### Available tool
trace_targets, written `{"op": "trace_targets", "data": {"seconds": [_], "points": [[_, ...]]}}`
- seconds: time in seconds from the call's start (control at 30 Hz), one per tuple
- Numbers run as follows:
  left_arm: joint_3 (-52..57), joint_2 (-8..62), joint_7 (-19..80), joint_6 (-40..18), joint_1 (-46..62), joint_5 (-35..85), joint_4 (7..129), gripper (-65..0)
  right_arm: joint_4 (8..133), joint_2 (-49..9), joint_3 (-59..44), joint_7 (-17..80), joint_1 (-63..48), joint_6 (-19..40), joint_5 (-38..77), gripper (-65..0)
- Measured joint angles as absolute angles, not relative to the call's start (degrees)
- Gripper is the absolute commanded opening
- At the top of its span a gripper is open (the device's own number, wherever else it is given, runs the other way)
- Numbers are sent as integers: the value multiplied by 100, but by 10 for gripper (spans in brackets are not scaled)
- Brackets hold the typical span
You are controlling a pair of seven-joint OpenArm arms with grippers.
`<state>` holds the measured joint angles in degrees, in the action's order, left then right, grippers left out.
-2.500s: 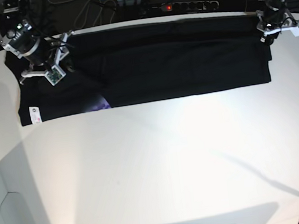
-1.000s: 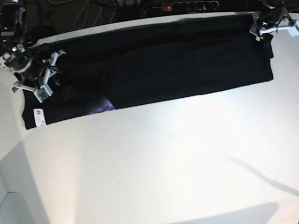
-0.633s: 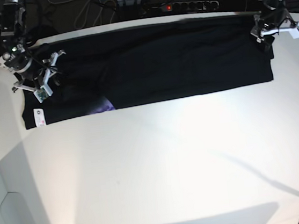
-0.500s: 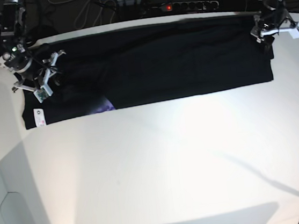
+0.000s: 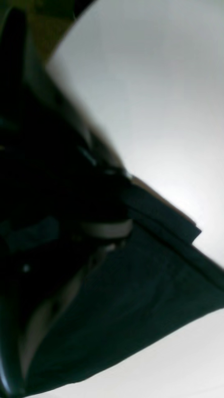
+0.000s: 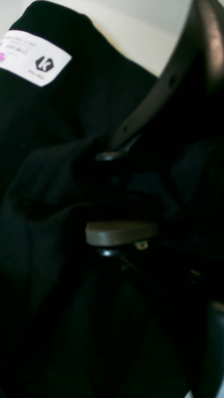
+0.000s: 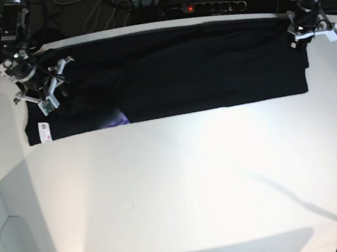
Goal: Fold the T-shirt properly
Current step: 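Hold the strip end with the right gripper while the left gripper repositions, then grasp the strip's other end with the left gripper and fold it toward the right gripper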
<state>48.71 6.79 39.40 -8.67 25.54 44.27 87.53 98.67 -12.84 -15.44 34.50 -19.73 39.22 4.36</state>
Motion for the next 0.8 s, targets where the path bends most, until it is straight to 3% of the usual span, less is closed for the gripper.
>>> {"op": "trace_targets", "data": {"seconds": [0.17, 0.3, 0.5, 0.8], "points": [[4576, 838, 3839, -886, 2539, 4521, 8602, -517, 9867, -1284, -1544, 3450, -1970, 3922, 434, -428], [4528, 827, 3872, -886, 2536, 4523, 8611, -650, 9867, -1284, -1544, 3452, -1970, 3922, 436, -428], [4536, 773, 4064, -827, 2569, 4429, 8868, -650, 9867, -1284, -1544, 3450, -1970, 3922, 436, -428], [4786, 180, 4176, -784, 2995, 4283, 11104, -650, 9867, -1284, -1540, 3450, -1970, 3922, 438, -428]]}}
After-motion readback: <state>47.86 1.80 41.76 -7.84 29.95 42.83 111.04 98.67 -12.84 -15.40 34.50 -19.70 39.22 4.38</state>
